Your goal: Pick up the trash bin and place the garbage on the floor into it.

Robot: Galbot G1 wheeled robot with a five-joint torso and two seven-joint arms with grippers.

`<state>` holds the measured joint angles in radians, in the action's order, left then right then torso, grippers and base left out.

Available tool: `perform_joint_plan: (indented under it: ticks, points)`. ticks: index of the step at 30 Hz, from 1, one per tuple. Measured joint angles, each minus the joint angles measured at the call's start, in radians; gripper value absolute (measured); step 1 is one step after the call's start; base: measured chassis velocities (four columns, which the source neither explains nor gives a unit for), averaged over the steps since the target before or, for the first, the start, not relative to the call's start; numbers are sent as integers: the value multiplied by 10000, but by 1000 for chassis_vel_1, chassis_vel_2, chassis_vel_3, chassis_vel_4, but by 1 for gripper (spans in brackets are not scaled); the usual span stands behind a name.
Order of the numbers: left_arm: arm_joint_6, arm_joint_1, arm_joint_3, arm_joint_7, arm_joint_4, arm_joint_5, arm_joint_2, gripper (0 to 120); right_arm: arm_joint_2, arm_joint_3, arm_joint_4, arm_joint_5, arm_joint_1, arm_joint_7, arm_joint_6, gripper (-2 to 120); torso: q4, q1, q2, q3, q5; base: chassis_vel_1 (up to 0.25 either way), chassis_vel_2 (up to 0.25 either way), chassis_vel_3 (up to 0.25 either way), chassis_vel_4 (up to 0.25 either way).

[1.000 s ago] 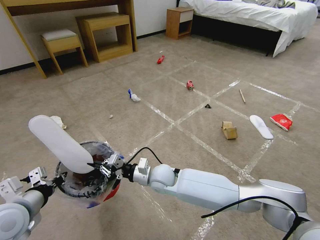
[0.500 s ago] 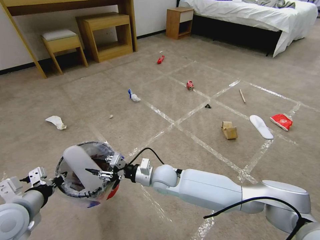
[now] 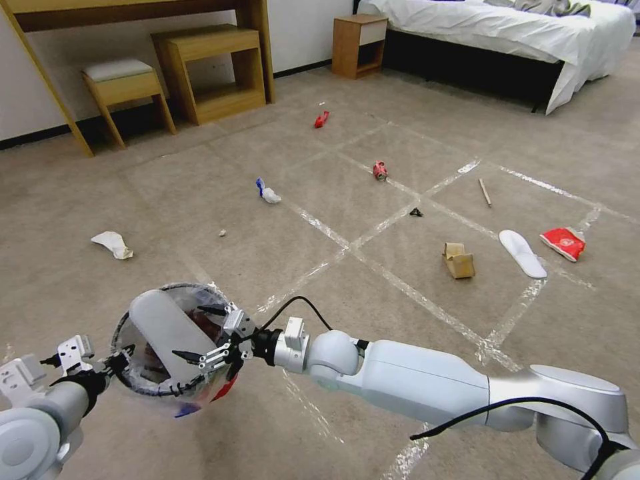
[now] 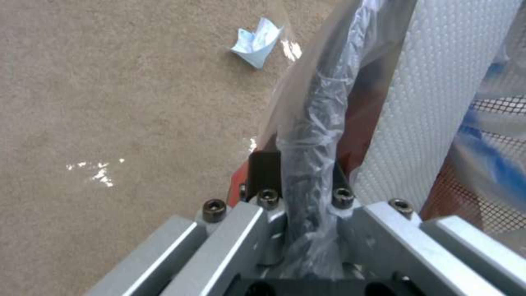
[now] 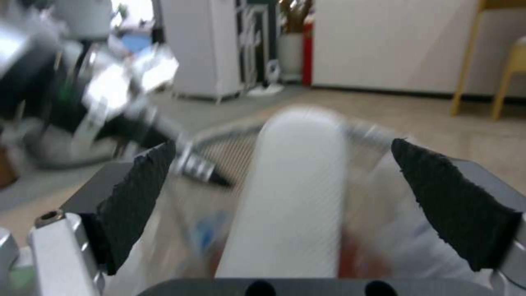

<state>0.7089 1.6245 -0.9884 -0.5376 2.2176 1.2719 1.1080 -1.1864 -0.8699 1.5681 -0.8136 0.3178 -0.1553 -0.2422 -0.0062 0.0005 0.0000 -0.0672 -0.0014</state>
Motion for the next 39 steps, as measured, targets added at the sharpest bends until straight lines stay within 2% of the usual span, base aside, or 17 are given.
perform_joint_plan:
  ticks: [5, 7, 9, 11, 22, 25, 26, 29, 30, 33, 34, 37, 39]
  points:
    - [-9, -16, -74, 0, -88, -54, -27, 1, 91, 1066, 522, -448, 219, 232, 44, 100, 0, 0, -1, 0, 1, 0, 0, 0, 0]
    - [-26, -21, -114, 12, -126, -116, -25, 1, 214, 1911, 907, -751, 391, 315, 132, 100, 1, 0, 0, 0, 1, 0, 0, 0, 0]
    - [-27, -22, -116, 12, -126, -117, -24, 1, 220, 1950, 924, -763, 398, 318, 136, 100, 1, 0, -1, 0, 0, 0, 0, 0, 0]
    - [-48, -5, -196, 36, -117, -123, -12, 1, 482, 3107, 1456, -1186, 651, 386, 206, 100, 0, 0, -1, -1, 2, 0, 0, 0, 0]
    - [-65, 112, -306, 52, 69, -155, 134, 1, 1366, 5776, 2472, -2191, 1322, 261, 91, 100, 0, 0, 0, 1, 2, 0, 0, 0, 0]
    - [-70, 120, -359, 92, 121, -231, 226, 1, 1691, 7187, 2855, -2415, 1812, 391, 72, 100, 1, 0, 0, 1, 3, 0, 0, 0, 0]
    - [-70, 120, -359, 92, 121, -231, 226, 1, 1691, 7187, 2855, -2415, 1812, 391, 72, 100, 1, 0, 0, 1, 3, 0, 0, 0, 0]
    - [-128, 125, -495, 186, 137, -363, 296, 1, 2038, 9147, 3246, -2467, 2648, 651, 131, 100, 1, 0, 0, 1, 4, 0, 0, 0, 0]
    - [-128, 125, -495, 186, 137, -363, 296, 1, 2038, 9147, 3246, -2467, 2648, 651, 131, 100, 1, 0, 0, 1, 4, 0, 0, 0, 0]
    - [-165, 153, -657, 257, 164, -421, 368, 1, 2449, 11139, 3761, -2428, 3953, 789, 57, 100, -3, 0, 1, 1, 3, 0, 0, 0, 0]
    - [-165, 153, -657, 257, 164, -421, 368, 1, 2449, 11139, 3761, -2428, 3953, 789, 57, 100, -3, 0, 1, 1, 3, 0, 0, 0, 0]
    - [-192, 155, -739, 314, 178, -508, 485, 1, 2587, 12731, 4322, -2303, 5653, 830, -157, 100, -3, 0, 0, 1, 6, 0, 0, 0, 0]
    - [-198, 156, -755, 326, 194, -529, 526, 1, 2557, 13122, 4528, -2272, 6099, 855, -181, 100, -4, 0, 0, 1, 5, 0, 0, 0, 0]
